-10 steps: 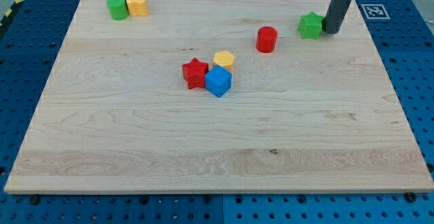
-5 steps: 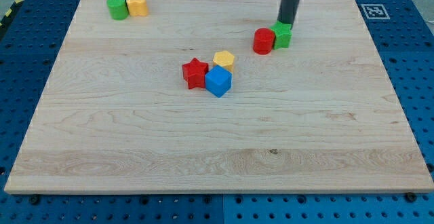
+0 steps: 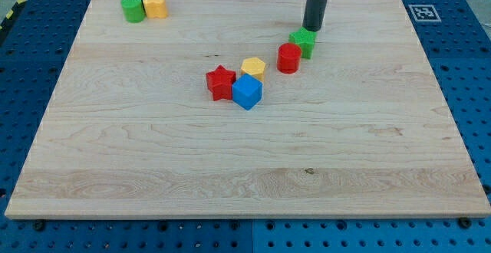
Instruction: Move the green star along with red circle to the group of blocks at the center
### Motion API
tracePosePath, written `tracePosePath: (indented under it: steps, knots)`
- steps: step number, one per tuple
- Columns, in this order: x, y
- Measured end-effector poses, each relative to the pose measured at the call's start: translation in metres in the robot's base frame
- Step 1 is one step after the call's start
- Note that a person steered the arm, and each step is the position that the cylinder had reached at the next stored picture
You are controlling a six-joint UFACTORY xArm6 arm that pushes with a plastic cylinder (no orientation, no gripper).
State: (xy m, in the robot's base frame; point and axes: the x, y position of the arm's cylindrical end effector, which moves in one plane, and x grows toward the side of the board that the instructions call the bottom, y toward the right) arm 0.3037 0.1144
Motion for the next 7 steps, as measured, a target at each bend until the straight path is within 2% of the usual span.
tracePosePath:
  steps: [3,5,7]
  knots:
    - [0.039,-0.009]
    - [0.059,-0.078]
    - [0.052,-0.130]
